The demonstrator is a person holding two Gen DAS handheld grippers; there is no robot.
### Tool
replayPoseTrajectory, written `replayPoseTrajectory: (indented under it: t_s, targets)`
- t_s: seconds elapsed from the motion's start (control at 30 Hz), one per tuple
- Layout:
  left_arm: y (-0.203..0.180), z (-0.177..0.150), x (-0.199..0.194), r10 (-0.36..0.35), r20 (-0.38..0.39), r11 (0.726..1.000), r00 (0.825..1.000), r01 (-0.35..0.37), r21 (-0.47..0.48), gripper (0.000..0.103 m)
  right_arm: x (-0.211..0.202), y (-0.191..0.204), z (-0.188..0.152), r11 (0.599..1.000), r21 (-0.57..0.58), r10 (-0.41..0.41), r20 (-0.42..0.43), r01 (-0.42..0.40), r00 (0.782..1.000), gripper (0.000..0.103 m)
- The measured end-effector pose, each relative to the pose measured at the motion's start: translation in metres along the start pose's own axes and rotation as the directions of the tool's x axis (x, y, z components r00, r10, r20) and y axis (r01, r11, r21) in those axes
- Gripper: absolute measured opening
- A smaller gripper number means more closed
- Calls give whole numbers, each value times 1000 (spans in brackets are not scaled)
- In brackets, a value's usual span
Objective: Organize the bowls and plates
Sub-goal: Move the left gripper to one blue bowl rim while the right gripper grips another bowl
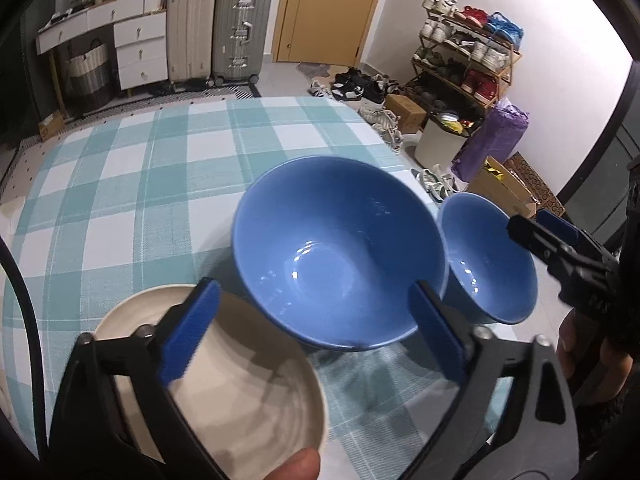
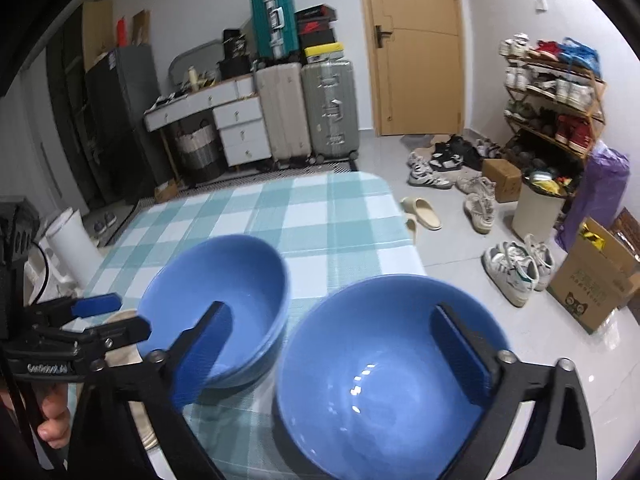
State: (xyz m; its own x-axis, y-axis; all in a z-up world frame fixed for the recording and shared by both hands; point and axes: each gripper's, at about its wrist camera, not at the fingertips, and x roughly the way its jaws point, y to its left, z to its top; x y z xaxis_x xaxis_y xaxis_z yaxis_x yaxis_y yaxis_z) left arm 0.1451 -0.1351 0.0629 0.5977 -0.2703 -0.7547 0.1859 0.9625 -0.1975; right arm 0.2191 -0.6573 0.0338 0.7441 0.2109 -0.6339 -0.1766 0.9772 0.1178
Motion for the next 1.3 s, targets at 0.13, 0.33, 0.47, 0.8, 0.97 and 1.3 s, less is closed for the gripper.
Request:
replayPoseTrajectory:
  t_s: [0.13,0.33,0.47,0.8,0.97,1.3]
  targets:
    - [-14,-4,-10,2,25,1000,1000,-2,1,102,-17,-28,-2,997,62,-55,17,54,998,102]
    - [-42,-12,-18,-21,20,999,1000,20,29,102,-33,-64,-9,989,108,-97,1,96,995,102]
    - [-65,-18,-19,-38,4,998,999,37,53,102,-44,-82,-15,983,148,-114,-1,113,993,102]
    - [-104,-32,-12,-69,-31,996,997,71,54,102,-47,-117,-28,975,187,-114,-56,122,992,102]
    - [-116,-41,-4,-97,-57,995,994,99,29,101,-54,-125,-31,977,186,-98,-38,103,994,102]
    - [-139,-52,8,-177,-104,982,979,182,44,85,-53,-137,-32,974,218,-54,-32,59,998,102]
